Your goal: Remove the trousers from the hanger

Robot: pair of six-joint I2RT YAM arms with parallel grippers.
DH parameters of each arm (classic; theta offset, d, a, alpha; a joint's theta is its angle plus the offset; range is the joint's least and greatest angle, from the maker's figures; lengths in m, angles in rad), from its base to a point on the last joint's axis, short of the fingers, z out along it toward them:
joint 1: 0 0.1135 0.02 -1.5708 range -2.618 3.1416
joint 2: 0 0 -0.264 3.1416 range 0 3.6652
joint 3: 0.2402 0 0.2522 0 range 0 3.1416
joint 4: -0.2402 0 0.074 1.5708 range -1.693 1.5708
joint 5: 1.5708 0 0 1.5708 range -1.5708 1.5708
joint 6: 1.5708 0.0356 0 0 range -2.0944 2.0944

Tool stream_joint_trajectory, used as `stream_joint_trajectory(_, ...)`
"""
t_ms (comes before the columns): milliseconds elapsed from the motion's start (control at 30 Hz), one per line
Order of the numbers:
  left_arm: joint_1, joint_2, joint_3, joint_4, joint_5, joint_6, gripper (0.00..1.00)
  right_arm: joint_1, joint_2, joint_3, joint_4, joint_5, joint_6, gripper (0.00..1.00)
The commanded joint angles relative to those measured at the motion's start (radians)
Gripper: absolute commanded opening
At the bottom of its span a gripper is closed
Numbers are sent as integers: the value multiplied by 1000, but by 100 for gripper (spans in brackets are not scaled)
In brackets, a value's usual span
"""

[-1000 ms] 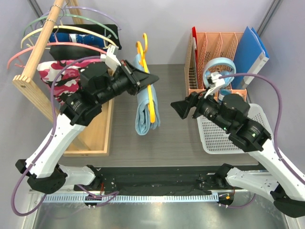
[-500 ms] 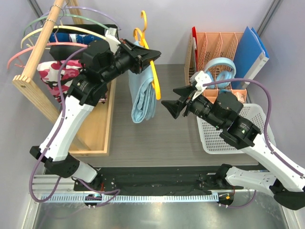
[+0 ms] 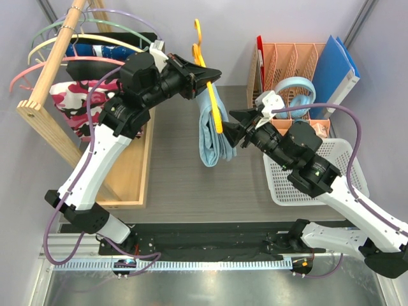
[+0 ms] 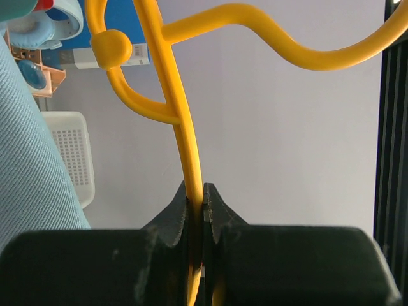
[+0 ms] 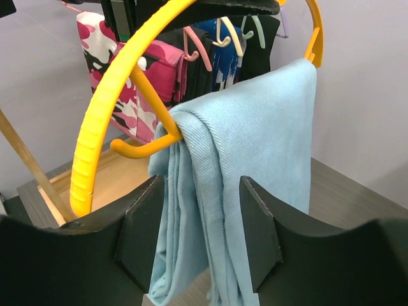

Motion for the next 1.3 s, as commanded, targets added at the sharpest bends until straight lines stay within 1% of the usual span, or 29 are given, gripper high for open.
stream_joint_trajectory(0, 0, -63, 64, 218, 28, 10, 0, 4, -7, -14, 131, 23, 15, 55)
stream_joint_trajectory(167, 0, -69, 58, 226, 42, 6, 0, 4, 33, 1, 156, 17, 15, 47)
stream_joint_trajectory(433, 0, -83, 33, 250, 54, -2, 1, 4, 72, 16, 166, -23, 20, 47)
stream_joint_trajectory(733, 0, -91, 27, 252, 62, -8, 0, 4, 93, 15, 194, -3, 20, 47)
stream_joint_trajectory(900, -1, -92, 25, 253, 65, -10, 0, 4, 109, 15, 205, 27, 20, 43)
stream_joint_trajectory(1067, -4, -94, 25, 255, 68, -14, 1, 4, 122, 13, 222, 64, 5, 36)
stream_joint_trajectory(1133, -6, -91, 27, 255, 68, -13, 0, 4, 125, 1, 254, 64, 6, 36)
stream_joint_trajectory(1200, -10, -88, 27, 258, 68, -14, 1, 4, 132, -14, 286, 53, 5, 38)
stream_joint_trajectory(1233, -12, -88, 25, 256, 71, -16, 0, 4, 136, -20, 316, 52, 5, 45)
stream_joint_trajectory(1267, -15, -88, 25, 256, 71, -16, 1, 4, 148, -23, 330, 53, 6, 47)
